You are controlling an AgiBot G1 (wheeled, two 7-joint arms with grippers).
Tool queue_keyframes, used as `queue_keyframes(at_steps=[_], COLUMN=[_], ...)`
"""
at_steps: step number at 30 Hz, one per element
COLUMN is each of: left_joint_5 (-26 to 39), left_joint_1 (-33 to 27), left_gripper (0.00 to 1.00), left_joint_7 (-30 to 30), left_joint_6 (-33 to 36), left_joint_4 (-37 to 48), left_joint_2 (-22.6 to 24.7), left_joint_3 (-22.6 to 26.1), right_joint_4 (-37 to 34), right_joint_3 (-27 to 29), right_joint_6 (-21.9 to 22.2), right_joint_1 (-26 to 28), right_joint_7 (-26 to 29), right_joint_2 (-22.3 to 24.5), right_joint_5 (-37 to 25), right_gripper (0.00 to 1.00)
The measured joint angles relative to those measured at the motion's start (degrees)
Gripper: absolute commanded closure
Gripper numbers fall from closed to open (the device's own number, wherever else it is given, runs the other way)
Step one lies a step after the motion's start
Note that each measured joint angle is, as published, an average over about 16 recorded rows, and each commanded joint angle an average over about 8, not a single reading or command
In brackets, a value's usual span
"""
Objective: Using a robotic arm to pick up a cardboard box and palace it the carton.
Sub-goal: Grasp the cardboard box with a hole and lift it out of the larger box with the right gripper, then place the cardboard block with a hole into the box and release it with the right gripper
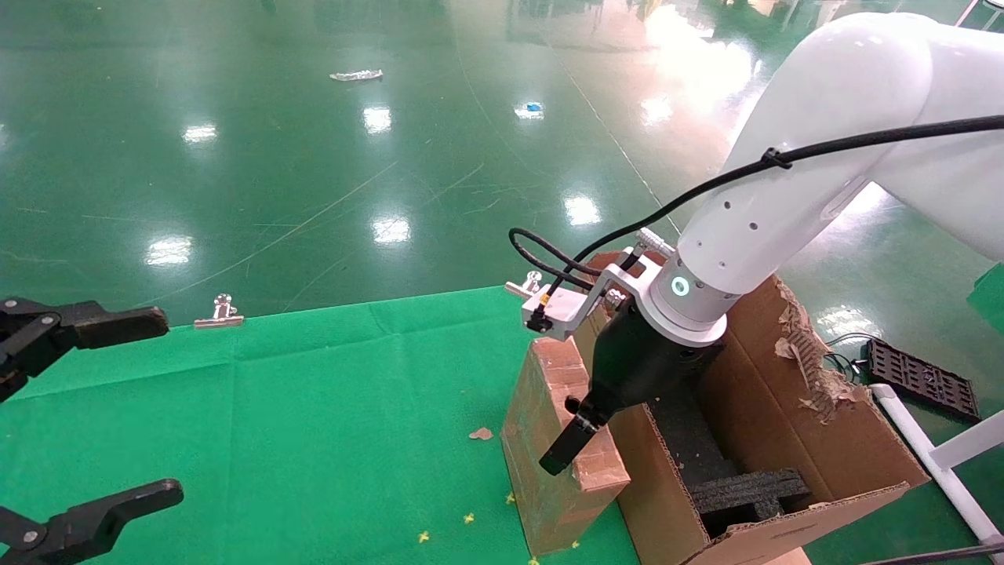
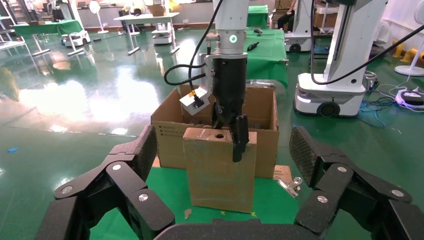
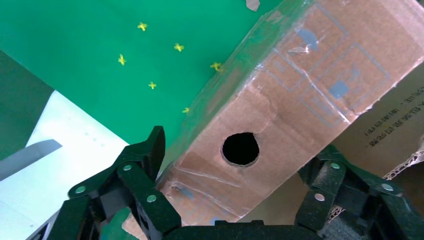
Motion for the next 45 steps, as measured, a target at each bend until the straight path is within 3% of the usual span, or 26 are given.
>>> queue_keyframes(at_steps=[17, 27, 36, 45], left_joint_5=[-0.04, -0.07, -0.09, -0.11], left_joint_1=[-0.01, -0.02, -0.03, -0.04], left_gripper=[1.0, 1.0, 1.0, 1.0], left_joint_7=[0.03, 0.05, 0.07, 0.08], left_joint_6=[-0.03, -0.04, -0.06, -0.07], left_joint_4=[0.0, 0.0, 0.0, 0.0], left_joint_2=[-0.03, -0.04, -0.05, -0.07], left_joint_3=[0.06, 0.1, 0.13, 0.17], right_joint_4=[2.72, 2.43, -4.03, -14.18], right_joint_3=[0.45, 5.24, 10.98, 10.9], right_joint_6=[1.48, 4.82, 7.62, 5.55], right_joint_1=[0.53, 4.75, 12.35, 16.69], right_joint_7=[0.04, -5.7, -14.51, -18.54], right_joint_2=[2.8, 8.73, 17.02, 21.85], right_joint_5=[-0.49, 2.65, 3.4, -2.22], right_gripper=[1.0, 1.0, 1.0, 1.0])
